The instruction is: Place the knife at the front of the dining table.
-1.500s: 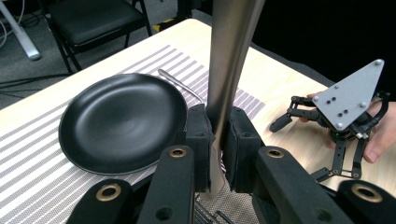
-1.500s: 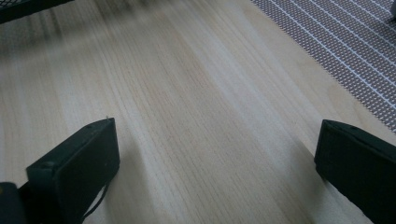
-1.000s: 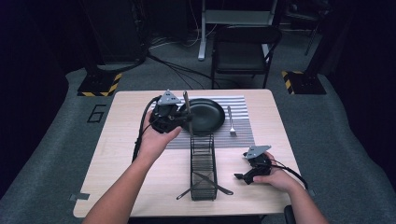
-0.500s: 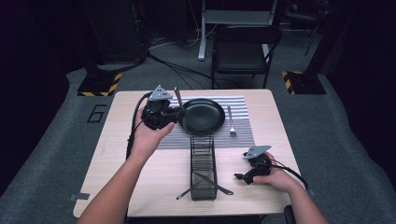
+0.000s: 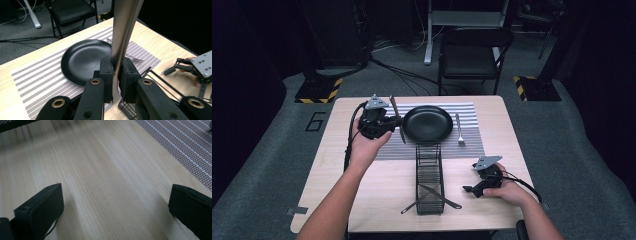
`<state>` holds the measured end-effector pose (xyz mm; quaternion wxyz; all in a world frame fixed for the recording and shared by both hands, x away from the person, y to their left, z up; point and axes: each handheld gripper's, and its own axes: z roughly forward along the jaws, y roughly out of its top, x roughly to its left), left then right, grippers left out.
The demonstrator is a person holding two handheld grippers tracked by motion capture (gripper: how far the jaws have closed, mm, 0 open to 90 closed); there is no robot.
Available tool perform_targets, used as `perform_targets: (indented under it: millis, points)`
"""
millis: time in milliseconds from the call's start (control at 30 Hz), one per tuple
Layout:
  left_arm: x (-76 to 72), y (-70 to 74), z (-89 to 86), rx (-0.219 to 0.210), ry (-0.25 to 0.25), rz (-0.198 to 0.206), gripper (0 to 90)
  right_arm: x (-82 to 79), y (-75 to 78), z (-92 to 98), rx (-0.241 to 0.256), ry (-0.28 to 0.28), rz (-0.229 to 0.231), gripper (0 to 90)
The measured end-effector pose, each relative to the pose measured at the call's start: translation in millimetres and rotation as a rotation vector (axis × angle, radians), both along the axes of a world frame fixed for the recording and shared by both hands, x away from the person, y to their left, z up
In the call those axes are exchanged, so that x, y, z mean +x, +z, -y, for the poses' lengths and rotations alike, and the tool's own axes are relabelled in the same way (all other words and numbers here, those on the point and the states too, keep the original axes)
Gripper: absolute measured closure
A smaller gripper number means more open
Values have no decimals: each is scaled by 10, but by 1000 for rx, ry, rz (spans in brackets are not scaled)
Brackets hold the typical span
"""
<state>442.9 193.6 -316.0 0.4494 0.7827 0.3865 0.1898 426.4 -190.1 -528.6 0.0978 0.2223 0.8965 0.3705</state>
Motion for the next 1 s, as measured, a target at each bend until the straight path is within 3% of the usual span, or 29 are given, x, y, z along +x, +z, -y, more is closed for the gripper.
perform_targets:
  millis: [667,1000]
  points:
    - [174,-414,-305,7,103,-32,819,0,0,0,0,0,0,0]
    - [254,-649,-431,17,140,-71,819,-1,0,0,0,-1,0,0]
